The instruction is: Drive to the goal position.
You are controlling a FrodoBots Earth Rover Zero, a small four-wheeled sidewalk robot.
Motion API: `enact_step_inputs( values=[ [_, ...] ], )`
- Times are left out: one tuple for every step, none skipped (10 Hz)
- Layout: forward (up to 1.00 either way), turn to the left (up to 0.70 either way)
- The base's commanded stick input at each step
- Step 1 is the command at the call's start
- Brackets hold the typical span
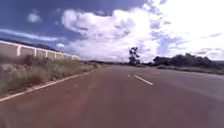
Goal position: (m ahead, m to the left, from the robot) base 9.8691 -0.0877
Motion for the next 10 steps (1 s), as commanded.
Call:
enact_step_inputs(
  values=[
    [1.0, -0.34],
    [1.0, 0.0],
    [1.0, 0.0],
    [1.0, 0.0],
    [1.0, 0.0],
    [1.0, 0.0],
    [1.0, 0.0],
    [1.0, 0.0],
    [1.0, 0.0],
    [1.0, 0.0]
  ],
)
